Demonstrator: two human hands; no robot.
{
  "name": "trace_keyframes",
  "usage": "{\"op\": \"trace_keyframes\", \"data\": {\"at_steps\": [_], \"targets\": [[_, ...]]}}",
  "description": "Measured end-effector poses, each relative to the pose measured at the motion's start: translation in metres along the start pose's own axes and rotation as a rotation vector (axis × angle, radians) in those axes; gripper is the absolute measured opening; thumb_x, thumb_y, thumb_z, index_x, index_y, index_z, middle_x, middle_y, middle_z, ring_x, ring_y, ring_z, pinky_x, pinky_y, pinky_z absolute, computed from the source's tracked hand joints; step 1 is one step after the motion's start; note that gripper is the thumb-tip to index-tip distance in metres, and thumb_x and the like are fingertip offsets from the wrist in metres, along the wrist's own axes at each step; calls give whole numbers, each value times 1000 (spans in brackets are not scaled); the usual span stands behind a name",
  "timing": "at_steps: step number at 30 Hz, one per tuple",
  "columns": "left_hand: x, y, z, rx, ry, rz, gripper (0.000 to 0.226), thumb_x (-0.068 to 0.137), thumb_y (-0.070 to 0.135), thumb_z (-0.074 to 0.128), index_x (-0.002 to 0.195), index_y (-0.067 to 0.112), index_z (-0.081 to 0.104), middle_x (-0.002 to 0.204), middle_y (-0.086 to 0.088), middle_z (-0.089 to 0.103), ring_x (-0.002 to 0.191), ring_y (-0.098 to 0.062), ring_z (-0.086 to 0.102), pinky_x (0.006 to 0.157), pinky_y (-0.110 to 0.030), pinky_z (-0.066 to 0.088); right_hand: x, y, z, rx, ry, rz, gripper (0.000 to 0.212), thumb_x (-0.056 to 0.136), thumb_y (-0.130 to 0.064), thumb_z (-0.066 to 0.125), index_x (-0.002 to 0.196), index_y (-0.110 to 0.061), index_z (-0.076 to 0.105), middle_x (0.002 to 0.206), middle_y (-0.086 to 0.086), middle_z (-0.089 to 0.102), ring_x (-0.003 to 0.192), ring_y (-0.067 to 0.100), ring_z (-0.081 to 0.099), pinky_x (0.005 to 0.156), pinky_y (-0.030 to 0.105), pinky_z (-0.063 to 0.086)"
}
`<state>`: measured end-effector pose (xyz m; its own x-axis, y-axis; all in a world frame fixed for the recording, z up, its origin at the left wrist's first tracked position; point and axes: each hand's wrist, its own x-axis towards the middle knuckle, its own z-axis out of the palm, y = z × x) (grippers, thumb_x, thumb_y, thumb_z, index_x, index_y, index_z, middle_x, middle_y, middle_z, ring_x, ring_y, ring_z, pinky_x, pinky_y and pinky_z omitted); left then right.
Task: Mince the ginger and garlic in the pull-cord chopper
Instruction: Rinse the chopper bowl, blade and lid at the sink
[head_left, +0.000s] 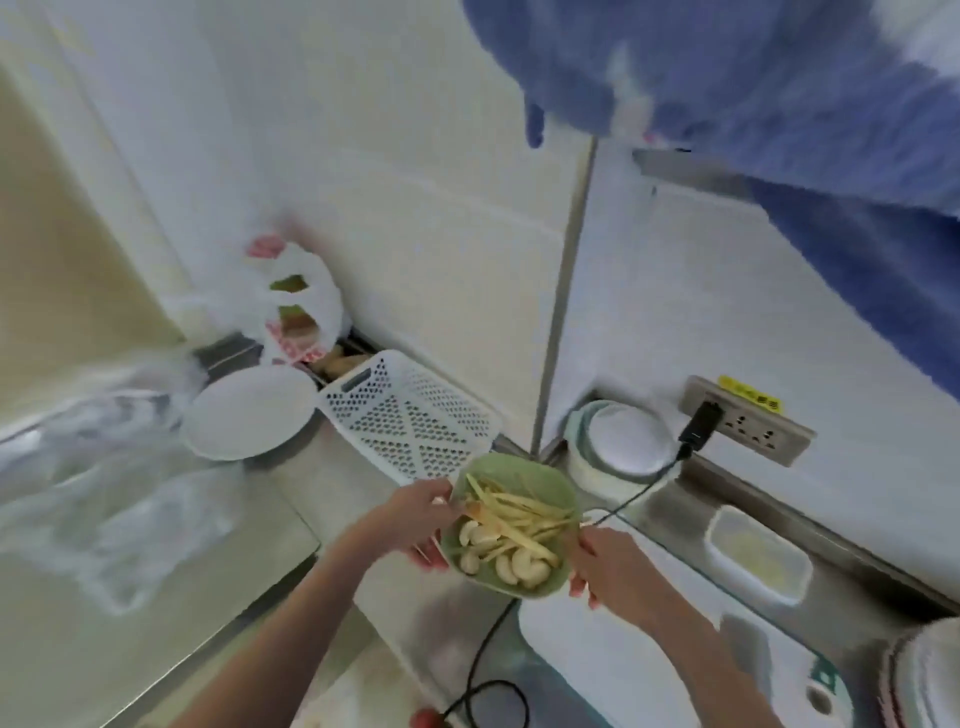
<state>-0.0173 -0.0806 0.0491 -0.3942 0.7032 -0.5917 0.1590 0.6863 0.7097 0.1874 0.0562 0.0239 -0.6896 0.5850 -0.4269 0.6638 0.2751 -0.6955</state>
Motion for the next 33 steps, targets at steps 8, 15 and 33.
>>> {"op": "trace_keyframes", "data": {"at_steps": [8, 15, 33], "targets": [[-48, -95, -96, -351, 329, -167, 24, 98, 24, 49, 116, 9, 51, 80, -16, 68, 55, -21, 69, 52, -29, 57, 82, -128, 91, -297, -61, -365, 41, 100, -40, 38, 69, -18, 52, 68, 5, 65, 60, 19, 60, 65, 36, 51], [-28, -108, -155, -528, 362, -168, 22, 96, 25, 52, 111, 8, 54, 88, -17, 71, 61, -22, 69, 62, -32, 60, 168, -195, 130, -333, 92, -401, 35, 99, -33, 40, 71, -15, 52, 65, 1, 56, 59, 19, 56, 60, 38, 52], [126, -102, -152, 122, 595, -115, 80, 86, 44, 59, 144, 17, 11, 109, -6, 61, 86, -25, 63, 71, -37, 54, 282, -144, 129, -297, 305, -38, 18, 98, -5, 37, 88, -9, 51, 77, 7, 61, 59, 13, 53, 48, 24, 43]]}}
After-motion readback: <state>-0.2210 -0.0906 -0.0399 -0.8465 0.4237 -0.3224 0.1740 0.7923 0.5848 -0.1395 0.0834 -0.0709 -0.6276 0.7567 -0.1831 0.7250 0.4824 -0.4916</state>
